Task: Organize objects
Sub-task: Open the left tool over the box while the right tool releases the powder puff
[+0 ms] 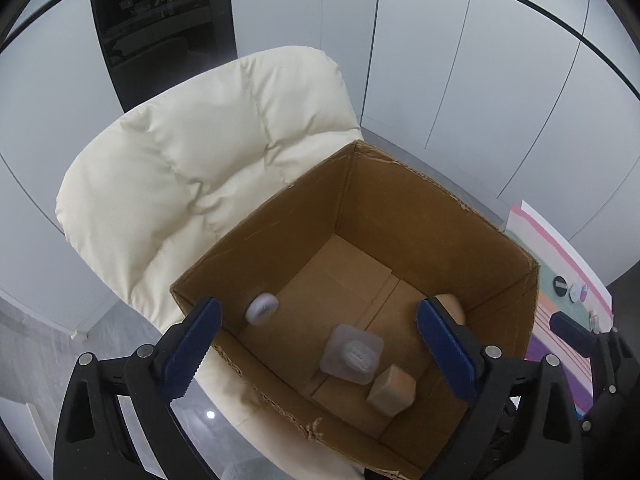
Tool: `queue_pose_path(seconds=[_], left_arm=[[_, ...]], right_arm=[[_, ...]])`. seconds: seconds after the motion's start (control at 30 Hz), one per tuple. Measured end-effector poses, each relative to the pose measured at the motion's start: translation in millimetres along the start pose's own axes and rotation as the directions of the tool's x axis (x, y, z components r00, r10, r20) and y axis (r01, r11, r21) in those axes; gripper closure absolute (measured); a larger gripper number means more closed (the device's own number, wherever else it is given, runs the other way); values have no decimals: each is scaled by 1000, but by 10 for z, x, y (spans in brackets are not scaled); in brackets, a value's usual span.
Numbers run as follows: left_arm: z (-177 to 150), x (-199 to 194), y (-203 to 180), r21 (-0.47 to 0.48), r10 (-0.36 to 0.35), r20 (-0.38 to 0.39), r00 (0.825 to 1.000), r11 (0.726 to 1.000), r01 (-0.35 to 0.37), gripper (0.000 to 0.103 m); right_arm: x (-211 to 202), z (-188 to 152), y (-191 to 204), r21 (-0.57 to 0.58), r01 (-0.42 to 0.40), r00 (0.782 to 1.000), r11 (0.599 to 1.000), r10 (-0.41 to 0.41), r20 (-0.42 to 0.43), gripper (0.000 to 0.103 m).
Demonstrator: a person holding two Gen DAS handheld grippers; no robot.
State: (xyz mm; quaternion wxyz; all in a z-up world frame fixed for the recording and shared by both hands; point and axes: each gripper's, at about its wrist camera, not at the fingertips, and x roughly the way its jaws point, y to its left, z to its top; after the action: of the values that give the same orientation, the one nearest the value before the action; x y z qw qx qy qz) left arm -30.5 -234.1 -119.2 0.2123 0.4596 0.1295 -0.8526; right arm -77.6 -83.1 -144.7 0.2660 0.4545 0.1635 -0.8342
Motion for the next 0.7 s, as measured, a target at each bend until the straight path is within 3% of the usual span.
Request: queue_pose_path(seconds=[0.7], left_arm=[[-184,-285,-1,36,27,-4,1000,999,-27,4]], right_arm=[[-293,-179,-318,92,5,1000,996,-4,-11,3]])
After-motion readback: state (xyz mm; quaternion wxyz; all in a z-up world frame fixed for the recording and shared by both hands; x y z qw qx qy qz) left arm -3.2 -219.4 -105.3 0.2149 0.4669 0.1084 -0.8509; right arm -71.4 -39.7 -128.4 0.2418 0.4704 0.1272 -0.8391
